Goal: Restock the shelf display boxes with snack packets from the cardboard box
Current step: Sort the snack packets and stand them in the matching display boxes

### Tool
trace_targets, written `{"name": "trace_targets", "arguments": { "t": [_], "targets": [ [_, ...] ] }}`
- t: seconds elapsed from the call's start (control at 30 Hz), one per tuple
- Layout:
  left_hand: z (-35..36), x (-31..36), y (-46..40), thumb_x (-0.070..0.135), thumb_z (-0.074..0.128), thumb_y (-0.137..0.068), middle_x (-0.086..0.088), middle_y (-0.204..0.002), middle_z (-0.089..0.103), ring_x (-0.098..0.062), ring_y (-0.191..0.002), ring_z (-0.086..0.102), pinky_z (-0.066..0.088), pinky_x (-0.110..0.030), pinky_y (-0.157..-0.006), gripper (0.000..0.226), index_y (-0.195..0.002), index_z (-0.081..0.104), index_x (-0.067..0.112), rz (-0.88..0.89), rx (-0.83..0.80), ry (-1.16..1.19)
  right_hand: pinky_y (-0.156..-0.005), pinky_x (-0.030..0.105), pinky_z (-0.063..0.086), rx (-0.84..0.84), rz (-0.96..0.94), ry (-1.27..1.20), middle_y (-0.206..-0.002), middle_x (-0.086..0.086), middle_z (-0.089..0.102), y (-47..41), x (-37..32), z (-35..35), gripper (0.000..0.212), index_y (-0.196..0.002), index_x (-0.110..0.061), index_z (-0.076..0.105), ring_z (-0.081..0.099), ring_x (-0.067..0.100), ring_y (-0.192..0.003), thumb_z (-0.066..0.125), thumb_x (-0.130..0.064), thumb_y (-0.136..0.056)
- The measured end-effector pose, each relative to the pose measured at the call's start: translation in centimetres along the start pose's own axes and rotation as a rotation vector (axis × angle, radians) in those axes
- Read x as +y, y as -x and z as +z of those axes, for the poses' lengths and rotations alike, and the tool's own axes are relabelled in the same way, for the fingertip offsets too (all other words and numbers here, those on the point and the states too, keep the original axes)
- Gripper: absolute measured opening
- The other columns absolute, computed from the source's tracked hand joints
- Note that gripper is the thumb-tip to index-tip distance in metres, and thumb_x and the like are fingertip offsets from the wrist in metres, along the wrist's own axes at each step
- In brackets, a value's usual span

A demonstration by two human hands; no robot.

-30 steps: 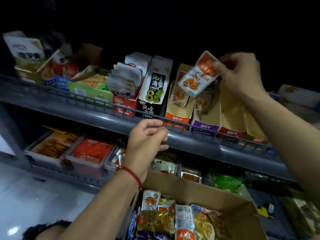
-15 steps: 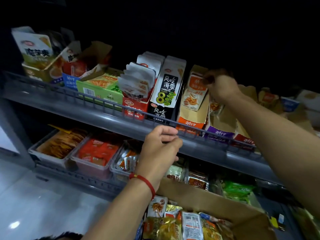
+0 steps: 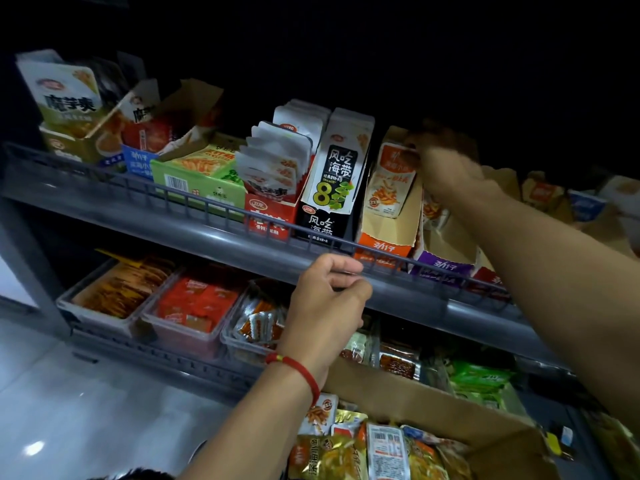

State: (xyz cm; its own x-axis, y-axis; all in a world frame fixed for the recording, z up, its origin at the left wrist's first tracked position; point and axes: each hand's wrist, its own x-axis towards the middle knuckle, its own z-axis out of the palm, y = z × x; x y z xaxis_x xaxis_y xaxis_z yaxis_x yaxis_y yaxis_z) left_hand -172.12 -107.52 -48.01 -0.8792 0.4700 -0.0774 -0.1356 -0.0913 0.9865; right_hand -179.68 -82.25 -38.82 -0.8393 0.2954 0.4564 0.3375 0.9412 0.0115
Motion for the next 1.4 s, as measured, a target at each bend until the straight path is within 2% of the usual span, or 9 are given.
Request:
{"name": "trace_targets", "arguments": {
  "t": [0.2, 0.33, 0.53, 0.8, 0.9, 1.07, 1.17, 1.3, 1.4],
  "targets": [
    [0.1, -0.5, 0.0, 0.012, 0.065, -0.091, -0.002, -0.103, 0.069, -0.018, -0.089, 0.070, 0.063, -0.041, -0.078, 0.017, -0.101, 0.065, 0.027, 0.008, -0.009, -0.046, -0.095, 0.043, 0.052, 0.069, -0.045, 0.012, -0.136, 0.017, 0.052, 0.0, 0.2, 0.4, 0.037, -0.140, -0.020, 0.049, 0.056, 0.035, -0.117, 0.053, -0.027, -0.104],
    [0.3, -1.0, 0.3, 0.012, 0.066, -0.088, 0.002, -0.098, 0.070, -0.019, -0.091, 0.069, 0.060, -0.048, -0.084, 0.018, -0.096, 0.066, 0.028, 0.002, -0.041, -0.127, -0.062, 0.030, 0.042, 0.145, -0.100, 0.094, -0.106, 0.013, 0.063, 2.0, 0.4, -0.6, 0.030, -0.129, -0.009, 0.058, 0.057, 0.022, -0.078, 0.049, -0.027, -0.106],
    [0.5, -2.6, 1.0, 0.016, 0.068, -0.088, 0.000, -0.092, 0.070, -0.021, -0.087, 0.070, 0.061, -0.048, -0.079, 0.015, -0.089, 0.068, 0.031, 0.015, -0.127, -0.320, -0.056, 0.041, 0.050, 0.355, -0.360, 0.032, -0.102, 0.011, 0.063, 11.3, 2.0, -4.1, 0.028, -0.111, -0.012, 0.068, 0.063, 0.033, -0.081, 0.047, -0.027, -0.101],
    [3.4, -8.6, 3.0, 0.016, 0.065, -0.087, 0.010, -0.085, 0.067, -0.010, -0.085, 0.066, 0.056, -0.028, -0.078, 0.017, -0.081, 0.066, 0.032, 0.008, -0.526, -0.865, -0.052, 0.039, 0.050, -0.086, -0.534, 0.026, -0.097, 0.002, 0.063, 27.0, 6.1, -1.9, 0.024, -0.105, -0.016, 0.069, 0.063, 0.023, -0.073, 0.049, -0.025, -0.095],
    [4.7, -12.4, 3.2, 0.022, 0.066, -0.088, 0.010, -0.097, 0.071, -0.011, -0.095, 0.064, 0.056, -0.032, -0.087, 0.012, -0.094, 0.071, 0.032, -0.009, -0.642, -1.115, -0.050, 0.033, 0.049, -0.288, -0.548, -0.015, -0.096, -0.001, 0.061, 30.4, 7.2, 0.3, 0.023, -0.102, -0.020, 0.065, 0.062, 0.018, -0.069, 0.046, -0.029, -0.094],
    [5.8, -19.3, 3.9, 0.042, 0.072, -0.085, -0.009, -0.152, 0.039, -0.032, -0.140, 0.036, 0.041, -0.045, -0.109, 0.071, -0.147, 0.043, 0.023, 0.206, -1.000, -1.654, -0.058, 0.022, 0.045, -0.449, -0.408, -0.166, -0.099, -0.008, 0.056, 33.7, 8.5, 2.6, 0.025, -0.105, -0.026, 0.061, 0.054, 0.007, -0.069, 0.039, -0.034, -0.100],
    [5.3, -21.5, 4.1, 0.049, 0.069, -0.086, -0.009, -0.166, 0.009, -0.033, -0.153, 0.006, 0.017, -0.055, -0.120, 0.093, -0.158, 0.016, 0.021, 0.302, -1.137, -1.818, -0.061, 0.019, 0.048, -0.506, -0.336, -0.235, -0.102, -0.011, 0.055, 33.7, 9.2, 3.2, 0.021, -0.108, -0.027, 0.062, 0.056, 0.004, -0.071, 0.042, -0.034, -0.104],
    [5.8, -21.9, 4.1, 0.029, 0.062, -0.091, -0.008, -0.156, 0.036, -0.027, -0.145, 0.031, 0.029, -0.043, -0.115, 0.069, -0.152, 0.032, 0.019, 0.422, -1.091, -1.755, -0.069, 0.026, 0.056, -0.616, -0.282, -0.301, -0.097, -0.010, 0.062, 33.6, 9.9, 4.5, 0.018, -0.104, -0.027, 0.066, 0.062, 0.005, -0.076, 0.049, -0.033, -0.103],
    [6.7, -20.2, 3.6, 0.032, 0.055, -0.092, 0.000, -0.119, 0.067, -0.019, -0.107, 0.064, 0.051, -0.032, -0.085, 0.038, -0.130, 0.057, 0.031, 0.300, -0.872, -1.418, -0.069, 0.019, 0.048, -0.697, -0.293, -0.330, -0.105, -0.012, 0.063, 33.5, 10.0, 5.0, 0.020, -0.118, -0.029, 0.065, 0.057, 0.001, -0.076, 0.052, -0.034, -0.103]
  ]
}}
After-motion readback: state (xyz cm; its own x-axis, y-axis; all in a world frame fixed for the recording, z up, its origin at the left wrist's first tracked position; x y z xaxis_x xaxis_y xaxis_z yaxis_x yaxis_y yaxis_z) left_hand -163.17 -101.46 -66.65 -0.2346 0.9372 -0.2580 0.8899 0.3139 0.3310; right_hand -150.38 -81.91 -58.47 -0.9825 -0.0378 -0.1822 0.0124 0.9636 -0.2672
